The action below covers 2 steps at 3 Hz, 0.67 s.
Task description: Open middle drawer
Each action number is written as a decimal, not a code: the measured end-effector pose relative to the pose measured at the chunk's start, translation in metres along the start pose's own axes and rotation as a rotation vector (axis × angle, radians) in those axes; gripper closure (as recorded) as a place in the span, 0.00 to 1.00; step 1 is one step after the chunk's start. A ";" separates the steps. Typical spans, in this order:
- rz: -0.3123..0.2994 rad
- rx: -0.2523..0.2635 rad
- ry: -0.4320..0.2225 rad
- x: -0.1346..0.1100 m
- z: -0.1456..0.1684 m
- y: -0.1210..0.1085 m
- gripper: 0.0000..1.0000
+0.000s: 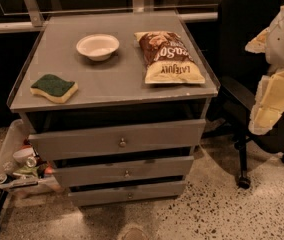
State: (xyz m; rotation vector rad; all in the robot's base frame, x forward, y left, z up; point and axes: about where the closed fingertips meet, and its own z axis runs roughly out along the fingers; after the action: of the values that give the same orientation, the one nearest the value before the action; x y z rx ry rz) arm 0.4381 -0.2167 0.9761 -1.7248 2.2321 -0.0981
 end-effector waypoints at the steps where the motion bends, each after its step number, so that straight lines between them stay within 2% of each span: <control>1: -0.003 0.006 -0.005 -0.003 0.004 0.000 0.00; 2: -0.001 -0.020 -0.039 -0.010 0.029 0.006 0.00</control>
Offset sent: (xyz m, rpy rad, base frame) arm 0.0093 0.0302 -0.0672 0.0913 0.0483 0.0301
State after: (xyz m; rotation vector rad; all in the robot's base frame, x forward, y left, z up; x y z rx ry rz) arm 0.4426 -0.2017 0.9491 -1.7233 2.2119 -0.0428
